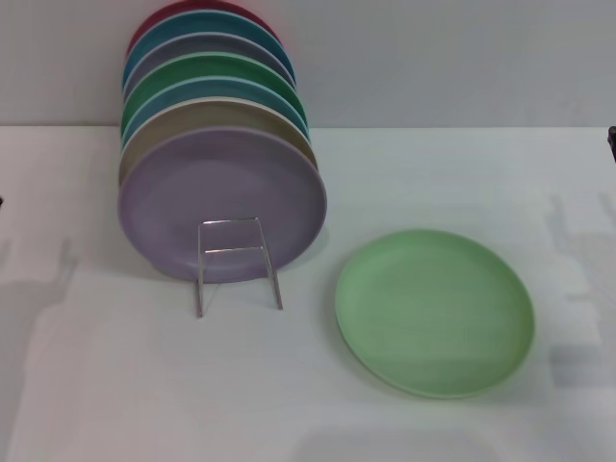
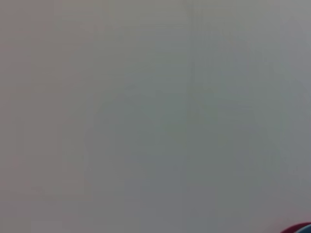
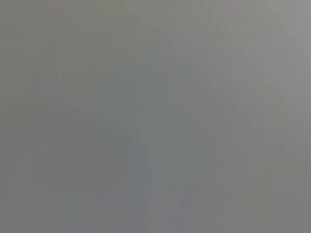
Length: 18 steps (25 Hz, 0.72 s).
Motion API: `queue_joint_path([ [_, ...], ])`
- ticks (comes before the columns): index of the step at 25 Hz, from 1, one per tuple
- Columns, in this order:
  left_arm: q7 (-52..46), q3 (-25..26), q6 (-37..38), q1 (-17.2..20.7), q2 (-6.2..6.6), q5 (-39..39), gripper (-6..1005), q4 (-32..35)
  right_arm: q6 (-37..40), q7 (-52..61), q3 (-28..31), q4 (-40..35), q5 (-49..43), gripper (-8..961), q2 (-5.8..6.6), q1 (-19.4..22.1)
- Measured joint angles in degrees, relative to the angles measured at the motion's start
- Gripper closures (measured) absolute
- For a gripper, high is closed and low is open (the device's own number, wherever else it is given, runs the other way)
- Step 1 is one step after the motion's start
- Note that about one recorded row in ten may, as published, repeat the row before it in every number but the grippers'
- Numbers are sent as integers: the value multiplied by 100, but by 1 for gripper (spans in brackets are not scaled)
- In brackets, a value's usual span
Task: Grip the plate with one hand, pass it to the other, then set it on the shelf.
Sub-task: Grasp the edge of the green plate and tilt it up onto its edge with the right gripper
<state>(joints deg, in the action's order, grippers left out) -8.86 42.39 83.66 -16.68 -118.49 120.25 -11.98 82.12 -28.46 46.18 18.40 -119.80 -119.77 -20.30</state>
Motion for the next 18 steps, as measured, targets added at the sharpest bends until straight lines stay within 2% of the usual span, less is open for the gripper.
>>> queue_joint_path([
  [8, -6, 120, -19, 114, -12, 0, 194, -52, 61, -596, 1, 127, -13, 267, 9, 8],
  [12, -63, 201, -28, 117, -5, -6, 194, -41, 80, -1264, -1, 345, -60, 267, 6, -16],
  [18, -67, 250, -45, 75, -4, -8, 194, 19, -113, -1121, 89, 916, -10, 268, 39, -17],
])
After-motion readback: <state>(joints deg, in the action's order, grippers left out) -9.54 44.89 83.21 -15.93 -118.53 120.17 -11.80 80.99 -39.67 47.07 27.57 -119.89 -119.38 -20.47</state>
